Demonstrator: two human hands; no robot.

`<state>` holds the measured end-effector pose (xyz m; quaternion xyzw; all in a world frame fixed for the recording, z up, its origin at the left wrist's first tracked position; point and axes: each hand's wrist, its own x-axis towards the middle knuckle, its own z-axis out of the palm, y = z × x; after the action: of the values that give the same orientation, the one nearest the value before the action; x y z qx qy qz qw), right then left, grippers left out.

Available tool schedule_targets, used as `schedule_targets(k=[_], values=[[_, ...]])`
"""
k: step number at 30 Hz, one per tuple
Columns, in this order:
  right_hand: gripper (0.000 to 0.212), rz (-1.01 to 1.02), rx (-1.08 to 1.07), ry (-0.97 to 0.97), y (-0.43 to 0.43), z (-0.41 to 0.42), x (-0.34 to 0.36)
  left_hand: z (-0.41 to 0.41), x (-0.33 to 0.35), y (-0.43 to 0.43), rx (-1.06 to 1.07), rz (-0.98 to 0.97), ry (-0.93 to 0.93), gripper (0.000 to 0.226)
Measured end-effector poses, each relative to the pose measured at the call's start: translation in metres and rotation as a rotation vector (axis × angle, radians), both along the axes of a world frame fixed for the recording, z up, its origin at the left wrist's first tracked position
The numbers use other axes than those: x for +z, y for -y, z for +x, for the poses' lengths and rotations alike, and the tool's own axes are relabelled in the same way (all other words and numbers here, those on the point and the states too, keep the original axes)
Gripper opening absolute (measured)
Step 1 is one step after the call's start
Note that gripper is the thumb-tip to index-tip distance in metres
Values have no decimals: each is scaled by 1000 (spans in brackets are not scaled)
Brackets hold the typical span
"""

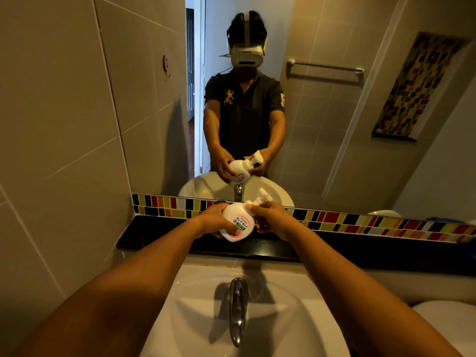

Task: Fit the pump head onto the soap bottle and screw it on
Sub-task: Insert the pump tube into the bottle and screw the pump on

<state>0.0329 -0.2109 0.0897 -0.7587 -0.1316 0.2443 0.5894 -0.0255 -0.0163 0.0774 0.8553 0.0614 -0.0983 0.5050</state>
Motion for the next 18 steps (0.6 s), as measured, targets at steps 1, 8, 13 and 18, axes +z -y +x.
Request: schedule_targets(k=[1,8,13,18], values=[[36,-4,-1,7,0,0,0,0,0,1,-3,3,3,59],[34,20,66,-53,3,-1,7,-1,3,-5,5,-9,12,59],[35,-7,16,-17,1,1,4,-1,5,-4,0,2,10,58],[39,-21,1,5,-1,-1,4,0,4,-2,-1,3,3,55]])
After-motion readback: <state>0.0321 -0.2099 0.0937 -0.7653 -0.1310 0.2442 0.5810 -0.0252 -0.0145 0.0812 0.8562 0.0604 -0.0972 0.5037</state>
